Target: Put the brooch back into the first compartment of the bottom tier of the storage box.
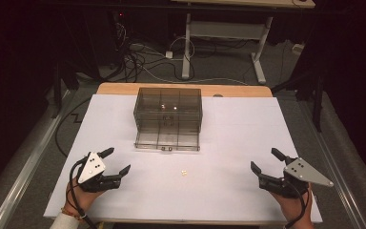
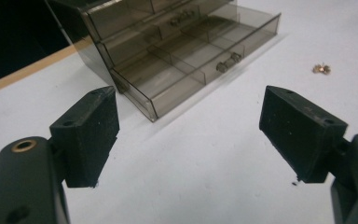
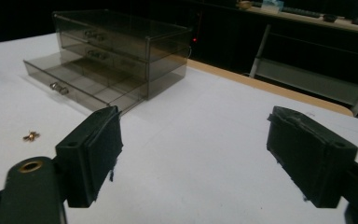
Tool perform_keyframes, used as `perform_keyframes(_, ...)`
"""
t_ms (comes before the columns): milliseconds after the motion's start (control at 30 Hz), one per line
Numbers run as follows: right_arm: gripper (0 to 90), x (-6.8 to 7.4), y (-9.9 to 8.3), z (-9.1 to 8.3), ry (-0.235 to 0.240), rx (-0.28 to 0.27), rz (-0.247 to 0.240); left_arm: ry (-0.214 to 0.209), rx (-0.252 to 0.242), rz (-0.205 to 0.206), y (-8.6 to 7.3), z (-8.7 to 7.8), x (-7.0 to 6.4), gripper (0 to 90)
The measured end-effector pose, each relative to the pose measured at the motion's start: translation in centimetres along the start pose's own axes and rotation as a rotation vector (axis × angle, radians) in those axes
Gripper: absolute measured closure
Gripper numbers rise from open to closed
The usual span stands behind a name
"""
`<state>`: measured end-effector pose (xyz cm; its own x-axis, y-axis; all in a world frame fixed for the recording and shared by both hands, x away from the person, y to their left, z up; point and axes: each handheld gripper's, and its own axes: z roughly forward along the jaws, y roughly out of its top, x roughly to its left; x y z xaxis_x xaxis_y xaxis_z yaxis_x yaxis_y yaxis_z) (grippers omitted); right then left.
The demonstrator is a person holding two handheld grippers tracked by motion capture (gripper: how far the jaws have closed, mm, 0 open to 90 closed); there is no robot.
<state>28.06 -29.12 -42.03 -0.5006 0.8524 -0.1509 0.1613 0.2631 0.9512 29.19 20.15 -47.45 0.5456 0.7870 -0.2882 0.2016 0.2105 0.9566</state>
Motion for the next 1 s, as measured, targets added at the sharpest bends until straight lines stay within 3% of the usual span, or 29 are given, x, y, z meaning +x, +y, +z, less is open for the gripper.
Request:
perform_keyframes(133, 19.7, 0.3, -0.3, -0.1, 0.018, 0.010, -0.029, -0.009, 0.031, 0.012, -0.3, 0.4, -0.4, 19.4)
perform_keyframes(200, 20.1, 0.2, -0.3, -0.1, 0.018, 0.011, -0.015, -0.014, 0.040, 0.009, -0.4, 0.5, -0.5, 19.4)
perform_keyframes(267, 20.1, 0.1, -0.4, -0.2, 0.013, 0.011, -0.010, -0.029, 0.069, -0.022, -0.7, 0.8, -0.5, 19.4)
perform_keyframes(300, 20.4, 0.1, -0.4, -0.2, 0.014, 0.014, -0.013, -0.029, 0.069, -0.022, -0.7, 0.8, -0.5, 19.4)
perform_keyframes(467, 20.3, 0.0, -1.0, -0.3, 0.013, 0.034, -0.009, -0.051, 0.166, -0.045, -1.1, 1.7, -0.6, 19.8)
perform_keyframes(600, 20.3, -0.3, -1.3, -0.4, 0.014, 0.041, -0.004, -0.070, 0.197, -0.064, -1.3, 2.2, -1.0, 20.4)
perform_keyframes(667, 20.4, -0.3, -1.4, -0.3, 0.016, 0.045, 0.006, -0.087, 0.223, -0.066, -1.6, 2.9, -1.5, 20.8)
perform_keyframes(700, 20.5, -0.4, -1.5, -0.3, 0.011, 0.046, 0.007, -0.119, 0.243, -0.076, -2.0, 3.9, -2.4, 21.2)
perform_keyframes(800, 20.8, -0.3, -1.6, -0.3, 0.013, 0.053, 0.007, -0.099, 0.219, -0.104, -2.3, 5.2, -3.5, 21.7)
perform_keyframes(833, 20.8, -0.2, -1.6, -0.2, 0.015, 0.054, 0.006, -0.111, 0.257, -0.096, -2.4, 5.5, -4.0, 21.7)
perform_keyframes(867, 21.2, -0.1, -1.7, -0.1, 0.019, 0.060, -0.003, -0.153, 0.302, -0.061, -2.4, 5.6, -4.3, 24.0)
perform_keyframes(933, 21.4, -0.1, -1.8, -0.1, 0.019, 0.062, -0.004, -0.167, 0.314, -0.050, -2.7, 6.5, -5.2, 25.4)
perform_keyframes(1000, 21.8, -0.1, -1.8, 0.0, 0.020, 0.067, 0.000, -0.187, 0.359, -0.044, -3.2, 7.3, -5.9, 25.3)
